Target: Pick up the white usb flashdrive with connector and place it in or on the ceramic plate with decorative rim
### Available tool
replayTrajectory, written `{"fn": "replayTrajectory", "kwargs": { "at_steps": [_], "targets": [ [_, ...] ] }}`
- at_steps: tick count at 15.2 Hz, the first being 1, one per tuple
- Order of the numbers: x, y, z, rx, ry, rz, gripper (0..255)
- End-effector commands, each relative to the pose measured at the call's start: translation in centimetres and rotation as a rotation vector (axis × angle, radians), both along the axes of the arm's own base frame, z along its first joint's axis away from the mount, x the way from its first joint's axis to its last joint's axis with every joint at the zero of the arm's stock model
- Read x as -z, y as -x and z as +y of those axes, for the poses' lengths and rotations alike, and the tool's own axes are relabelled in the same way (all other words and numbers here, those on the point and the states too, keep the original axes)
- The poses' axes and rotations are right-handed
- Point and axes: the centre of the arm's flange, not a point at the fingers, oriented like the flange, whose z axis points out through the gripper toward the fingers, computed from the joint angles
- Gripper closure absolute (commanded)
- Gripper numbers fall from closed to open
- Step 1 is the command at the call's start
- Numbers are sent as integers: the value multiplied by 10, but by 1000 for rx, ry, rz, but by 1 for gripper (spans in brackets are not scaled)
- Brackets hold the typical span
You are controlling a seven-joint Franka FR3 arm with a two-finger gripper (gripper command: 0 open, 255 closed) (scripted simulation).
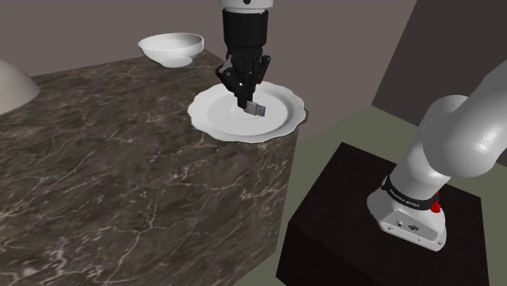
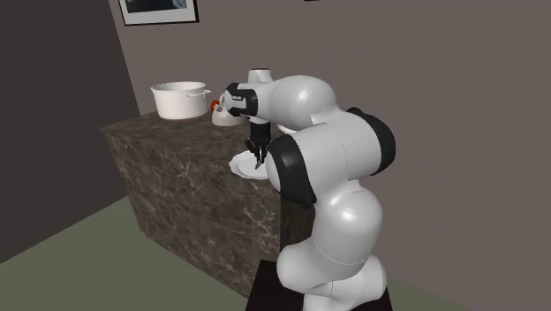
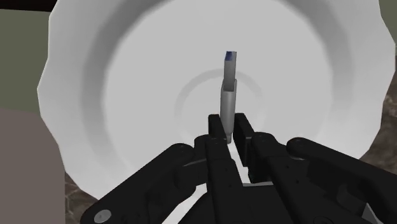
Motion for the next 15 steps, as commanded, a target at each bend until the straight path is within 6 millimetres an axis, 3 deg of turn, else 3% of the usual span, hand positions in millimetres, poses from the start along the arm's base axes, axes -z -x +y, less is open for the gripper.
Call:
{"fn": "replayTrajectory", "kwargs": {
  "at_steps": [1, 5, 6, 11, 15],
  "targets": [
    [5, -1, -2, 3, 6, 10, 255],
    [5, -1, -2, 3, 6, 10, 255],
    [5, -1, -2, 3, 6, 10, 0],
    [5, -1, -2, 3, 6, 10, 0],
    [-45, -1, -3, 3, 6, 10, 0]
  ]
}}
